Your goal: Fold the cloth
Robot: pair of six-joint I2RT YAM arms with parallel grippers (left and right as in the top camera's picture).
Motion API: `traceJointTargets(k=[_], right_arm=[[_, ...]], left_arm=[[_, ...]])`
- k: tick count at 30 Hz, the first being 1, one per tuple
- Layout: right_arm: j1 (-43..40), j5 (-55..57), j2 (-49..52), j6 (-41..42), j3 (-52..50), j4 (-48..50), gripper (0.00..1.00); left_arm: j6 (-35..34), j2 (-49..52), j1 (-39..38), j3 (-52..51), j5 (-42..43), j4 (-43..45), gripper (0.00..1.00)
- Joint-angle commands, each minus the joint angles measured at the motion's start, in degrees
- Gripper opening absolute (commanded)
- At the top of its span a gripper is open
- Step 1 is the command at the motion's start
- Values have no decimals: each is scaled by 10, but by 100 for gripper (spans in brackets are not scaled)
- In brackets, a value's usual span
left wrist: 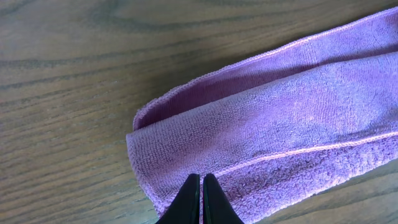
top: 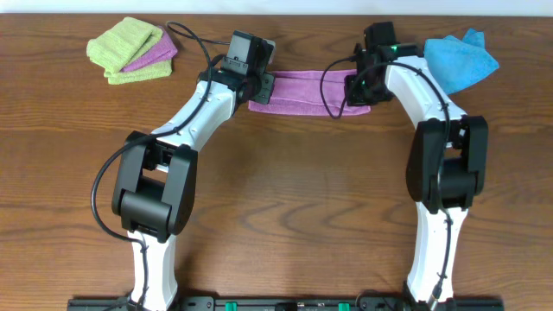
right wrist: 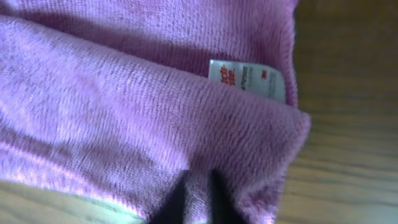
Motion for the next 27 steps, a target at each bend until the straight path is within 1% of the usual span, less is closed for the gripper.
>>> traceJointTargets(k=[1,3,4,5,6,7,8,10,12,13,14,15,16,17,18,20,22,23,24,25,26,27], right_arm=[[-1,4,-18,-6,65,-23,64],[-3,4,-23,-11,97,-50,73],[-4,4,-26,-17,114,-67,81],[-5,4,-30,-25,126,-82,84],[-5,4,-35,-33,139,-99,87],[-7,5,-40,-39,147,-112,91],[-9,9,-49,-42,157,-130,96],[-15,20,-67,-42,164,-154,96],[-23,24,-91,-42,164,-170,96],[-27,25,-102,-42,164,-175,96],[-33,26,-118,-45,164,-180,97],[-37,26,-128,-49,164,-183,98],[-44,26,-143,-56,164,-188,98],[-52,26,-159,-65,164,-193,99],[-60,26,-173,-71,164,-198,99],[-75,25,-196,-71,164,-204,99],[-90,25,-216,-71,164,-205,99],[-96,25,-222,-71,164,-206,99],[-101,25,-227,-70,164,-206,99],[-105,25,-230,-70,164,-208,99],[-108,25,-232,-70,164,-212,99],[-109,25,-232,-70,164,-217,99]], left_arm=[[6,8,-1,8,15,-5,6],[6,8,-1,8,29,-12,6],[6,8,-1,8,31,-17,15],[6,8,-1,8,30,-22,32],[6,8,-1,8,30,-26,34],[6,8,-1,8,30,-30,35],[6,8,0,8,30,-34,39],[-5,8,3,8,31,-39,52],[-33,8,7,8,39,-38,57],[-39,8,11,8,55,-35,57],[-42,8,15,8,73,-30,56],[-47,8,17,8,85,-25,53],[-56,8,20,8,88,-18,47],[-70,8,23,8,86,-12,44],[-79,8,26,8,86,-7,44],[-94,9,33,8,87,-5,47],[-104,9,40,8,103,-2,47],[-103,9,42,8,119,0,42],[-103,8,42,8,137,3,29],[-103,8,42,8,146,6,12],[-103,9,42,8,148,7,6],[-101,8,38,8,146,7,6]])
